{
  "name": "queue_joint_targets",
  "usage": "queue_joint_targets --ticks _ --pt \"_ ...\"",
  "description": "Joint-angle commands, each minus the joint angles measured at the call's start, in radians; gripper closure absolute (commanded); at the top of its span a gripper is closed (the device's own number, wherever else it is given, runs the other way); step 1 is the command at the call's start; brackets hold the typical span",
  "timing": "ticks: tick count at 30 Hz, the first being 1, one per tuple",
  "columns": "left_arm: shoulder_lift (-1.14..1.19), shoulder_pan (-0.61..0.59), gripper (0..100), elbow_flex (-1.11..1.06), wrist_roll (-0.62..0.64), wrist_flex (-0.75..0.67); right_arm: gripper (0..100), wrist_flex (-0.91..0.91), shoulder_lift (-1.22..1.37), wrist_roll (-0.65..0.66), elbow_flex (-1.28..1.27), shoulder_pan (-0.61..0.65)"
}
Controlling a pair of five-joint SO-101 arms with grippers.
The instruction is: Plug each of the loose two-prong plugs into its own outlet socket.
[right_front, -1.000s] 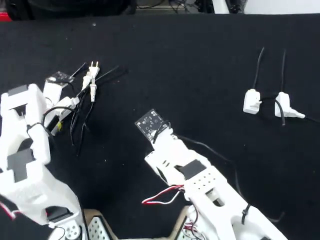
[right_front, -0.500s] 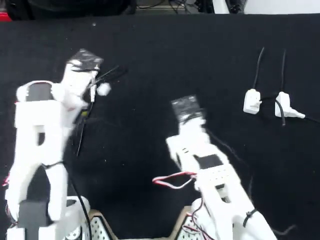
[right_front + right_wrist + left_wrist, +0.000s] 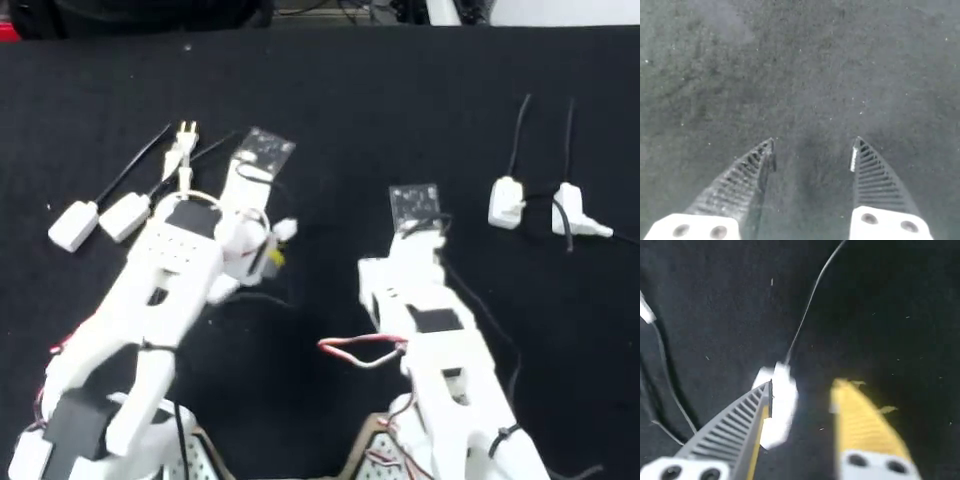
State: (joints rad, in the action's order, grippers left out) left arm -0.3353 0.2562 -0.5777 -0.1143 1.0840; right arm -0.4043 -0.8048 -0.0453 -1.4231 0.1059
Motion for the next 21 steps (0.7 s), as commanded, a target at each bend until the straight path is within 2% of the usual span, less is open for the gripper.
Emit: queue_joint_targets --ticks 1,5,9,13,17,21 --pt "0.008 -0.042 71 0.005 0.035 -0.057 76.9 0.028 -0.024 0.0 0.044 -0.02" --pt "-0.005 -0.174 72 0.051 0.021 -0.077 76.9 0.028 -0.024 0.0 0.044 -0.018" --pt "0.012 -0.282 72 0.027 -0.112 -0.103 76.9 0.028 -0.025 -0.003 0.044 -0.018" --pt "0.064 -0.372 72 -0.071 -0.184 -0.269 76.9 0.028 -0.025 -0.005 0.044 -0.018" --pt "0.109 -0.397 72 -0.148 -0.181 -0.456 76.9 0.028 -0.025 -0.005 0.044 -0.018" --pt "0.129 -0.321 72 -0.231 -0.186 -0.451 76.9 0.028 -0.025 -0.005 0.044 -0.018"
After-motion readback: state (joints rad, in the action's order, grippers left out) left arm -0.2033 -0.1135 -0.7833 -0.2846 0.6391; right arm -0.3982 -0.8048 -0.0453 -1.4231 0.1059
